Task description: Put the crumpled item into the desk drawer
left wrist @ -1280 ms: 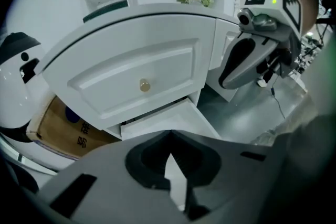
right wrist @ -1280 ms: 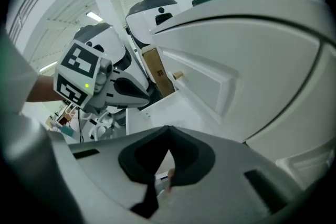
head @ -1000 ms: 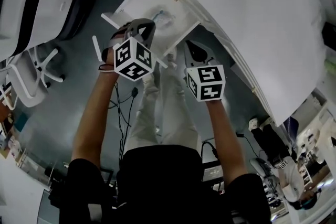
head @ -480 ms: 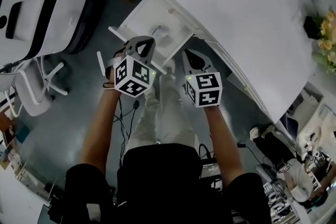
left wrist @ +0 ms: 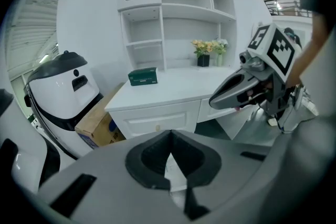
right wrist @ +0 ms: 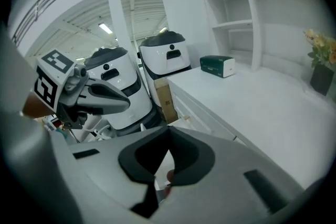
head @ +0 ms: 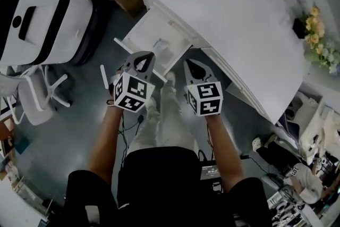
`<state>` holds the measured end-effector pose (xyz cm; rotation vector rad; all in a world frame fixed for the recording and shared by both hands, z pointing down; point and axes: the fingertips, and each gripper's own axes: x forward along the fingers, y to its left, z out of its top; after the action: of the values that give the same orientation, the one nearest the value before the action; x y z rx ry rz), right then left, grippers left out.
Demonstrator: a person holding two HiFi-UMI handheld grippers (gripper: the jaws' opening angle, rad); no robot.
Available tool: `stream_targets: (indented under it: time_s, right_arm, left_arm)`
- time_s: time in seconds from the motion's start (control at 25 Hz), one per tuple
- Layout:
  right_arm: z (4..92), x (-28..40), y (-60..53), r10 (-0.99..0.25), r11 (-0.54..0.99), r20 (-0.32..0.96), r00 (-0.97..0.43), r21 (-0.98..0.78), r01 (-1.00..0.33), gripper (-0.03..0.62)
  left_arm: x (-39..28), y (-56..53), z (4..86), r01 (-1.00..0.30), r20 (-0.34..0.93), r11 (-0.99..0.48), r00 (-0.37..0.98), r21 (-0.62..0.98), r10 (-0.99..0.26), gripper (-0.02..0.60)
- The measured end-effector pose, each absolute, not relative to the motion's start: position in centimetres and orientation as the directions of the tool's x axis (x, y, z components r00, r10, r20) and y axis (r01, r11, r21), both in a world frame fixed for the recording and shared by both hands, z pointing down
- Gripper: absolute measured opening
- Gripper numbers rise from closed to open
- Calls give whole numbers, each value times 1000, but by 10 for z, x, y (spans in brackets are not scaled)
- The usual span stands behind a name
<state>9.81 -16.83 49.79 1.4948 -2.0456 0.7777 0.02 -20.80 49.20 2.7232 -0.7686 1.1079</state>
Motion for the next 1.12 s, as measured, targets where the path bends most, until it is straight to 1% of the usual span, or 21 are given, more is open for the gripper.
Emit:
stream_targets:
  time_s: [0.6, 0.84, 1.12]
  right_arm:
    - [387, 70, -149, -791, 261, 539, -288, -128, -957, -5]
    - [341, 61, -140, -832, 249, 482, -273, -115, -962, -5]
    - [292, 46, -130, -877, 230, 413, -245, -87, -969, -5]
  left_arm:
    - [-31, -173, 379, -561, 537, -814, 645, -151, -544, 6]
    - [-45, -160, 337, -596, 477, -790, 657, -146, -584, 6]
    - [-59, -150, 286, -617, 375, -773, 689, -146, -620, 6]
